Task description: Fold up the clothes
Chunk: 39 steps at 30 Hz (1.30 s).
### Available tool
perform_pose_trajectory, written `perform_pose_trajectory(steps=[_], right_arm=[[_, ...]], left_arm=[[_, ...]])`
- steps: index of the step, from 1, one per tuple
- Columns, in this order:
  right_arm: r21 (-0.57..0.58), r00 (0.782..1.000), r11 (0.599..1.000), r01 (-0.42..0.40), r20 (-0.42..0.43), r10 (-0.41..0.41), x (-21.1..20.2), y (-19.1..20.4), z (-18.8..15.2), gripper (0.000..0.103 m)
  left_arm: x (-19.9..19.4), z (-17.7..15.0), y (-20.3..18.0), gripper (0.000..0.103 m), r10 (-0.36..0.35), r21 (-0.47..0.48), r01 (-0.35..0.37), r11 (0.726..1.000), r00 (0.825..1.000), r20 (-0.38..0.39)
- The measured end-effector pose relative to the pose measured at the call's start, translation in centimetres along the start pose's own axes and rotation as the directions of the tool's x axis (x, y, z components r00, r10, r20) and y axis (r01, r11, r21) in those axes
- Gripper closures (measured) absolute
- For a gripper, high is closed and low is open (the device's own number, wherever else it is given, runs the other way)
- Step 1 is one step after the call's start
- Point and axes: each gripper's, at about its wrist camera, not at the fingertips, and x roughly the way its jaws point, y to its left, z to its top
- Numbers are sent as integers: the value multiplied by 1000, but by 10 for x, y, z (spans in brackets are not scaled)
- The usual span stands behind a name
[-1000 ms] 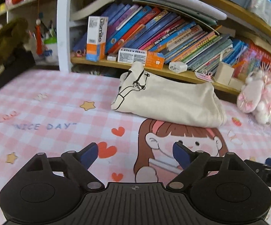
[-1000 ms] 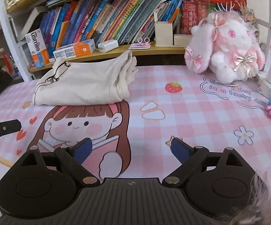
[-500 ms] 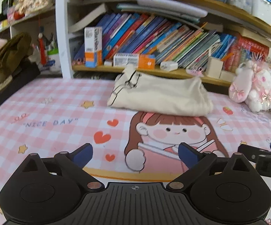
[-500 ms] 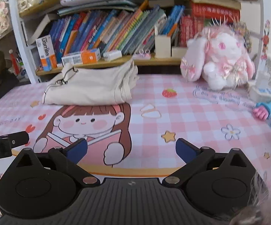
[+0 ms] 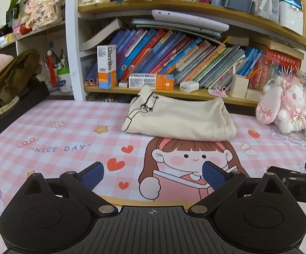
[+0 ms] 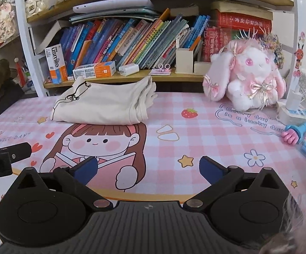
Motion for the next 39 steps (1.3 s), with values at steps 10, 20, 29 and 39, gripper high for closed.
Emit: perform_pose_trajectory(steps=[10, 20, 29, 39], right_arm=[[9, 1000, 1000, 1, 25, -2, -6, 0, 0, 0], [-27, 999, 999, -37, 8, 37, -5, 8, 0, 0], [-50, 999, 998, -47, -1, 47, -2, 11, 0, 0], [-40, 999, 998, -45, -8, 45, -1, 9, 0, 0]], left_arm=[[-16, 1, -8, 0, -50, 19, 50, 999, 999, 19], [-23, -3, -1, 0, 29, -8, -28, 1000, 999, 37], [-24, -3, 0, 0, 50, -16, -49, 999, 998, 33], [-24, -3, 0, 0, 55, -16, -54, 998, 998, 25]])
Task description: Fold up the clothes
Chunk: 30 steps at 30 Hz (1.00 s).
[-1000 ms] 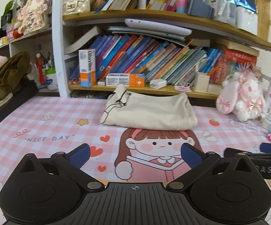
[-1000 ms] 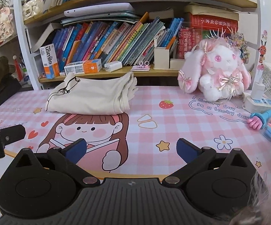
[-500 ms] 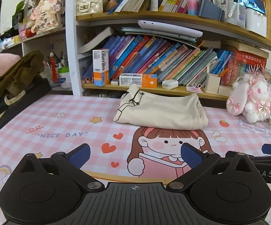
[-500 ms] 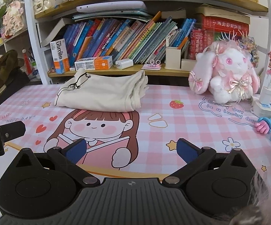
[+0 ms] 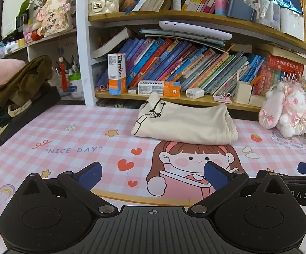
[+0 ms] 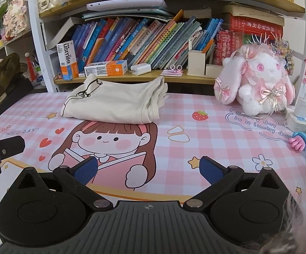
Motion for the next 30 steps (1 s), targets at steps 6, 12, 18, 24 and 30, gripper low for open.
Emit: perform_pose_trajectory(steps=[6, 12, 18, 24, 30], right_arm=[[8, 1000, 1000, 4, -4, -4, 0, -2, 0, 0], [7, 1000, 1000, 3, -1, -3, -1, -2, 0, 0], [14, 1000, 1000, 7, 3, -7, -2, -2, -1, 0], [17, 1000, 1000, 9, 29, -10, -7, -2, 0, 0], [51, 999, 998, 22, 32, -24, -8, -8, -1, 0]], left_arm=[[-1, -1, 0, 0, 5, 1, -5, 1000, 1000, -4], [-3, -1, 0, 0, 8, 2, -8, 1000, 1000, 2], [-3, -3, -1, 0, 8, 10, -8, 1000, 1000, 4], [-4, -4, -2, 0, 10, 26, -11, 1000, 1000, 12], [2, -6, 2, 0, 2, 16, -2, 1000, 1000, -4]])
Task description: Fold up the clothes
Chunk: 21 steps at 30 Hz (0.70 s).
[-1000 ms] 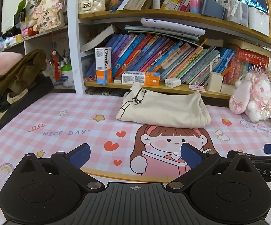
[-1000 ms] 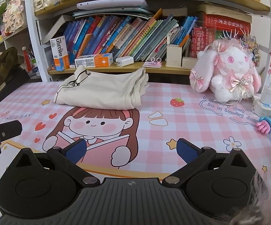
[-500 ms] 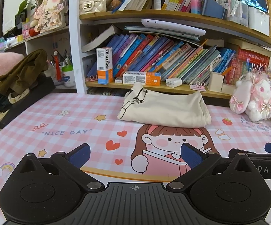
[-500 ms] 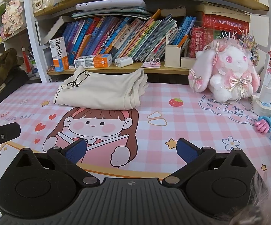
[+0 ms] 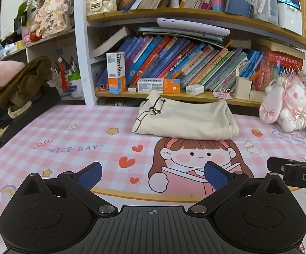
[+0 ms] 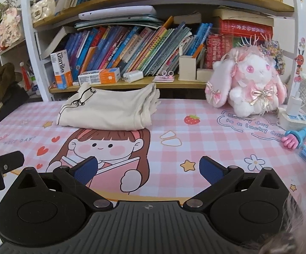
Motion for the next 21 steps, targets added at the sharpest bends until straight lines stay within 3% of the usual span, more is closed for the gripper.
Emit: perform_pose_trajectory(steps=[21], right_arm=[[19, 999, 999, 36, -12, -36, 1, 1, -7, 0]], left_arm=[[13, 0, 2, 0, -35, 2, 35, 999, 998, -45]])
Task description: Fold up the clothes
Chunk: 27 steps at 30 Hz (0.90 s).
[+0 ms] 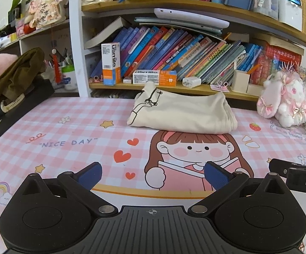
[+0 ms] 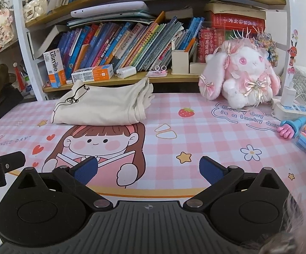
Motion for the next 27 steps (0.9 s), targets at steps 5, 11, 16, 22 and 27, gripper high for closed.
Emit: perform_pose_trajectory(steps=[5, 11, 16, 22, 27], right_arm=[[-5, 1000, 1000, 3, -3, -3, 2, 2, 0, 0], [-11, 1000, 1000, 5, -5, -5, 4, 3, 1, 0], [-16, 1000, 1000, 5, -12, -5, 7, 4, 1, 0], [-14, 1000, 1000, 3, -18, -3, 9, 4, 1, 0], [-9, 1000, 1000, 1, -24, -1, 10, 3, 1, 0]], left_arm=[[3, 0, 1, 0, -4, 1, 4, 1000, 1000, -5], [7, 2, 3, 0, -4, -9, 4, 1000, 1000, -5], [10, 2, 2, 0, -4, -5, 4, 1000, 1000, -10], [13, 1, 2, 0, -11, -4, 10, 1000, 1000, -19], [14, 0, 2, 0, -13, -4, 13, 1000, 1000, -22]])
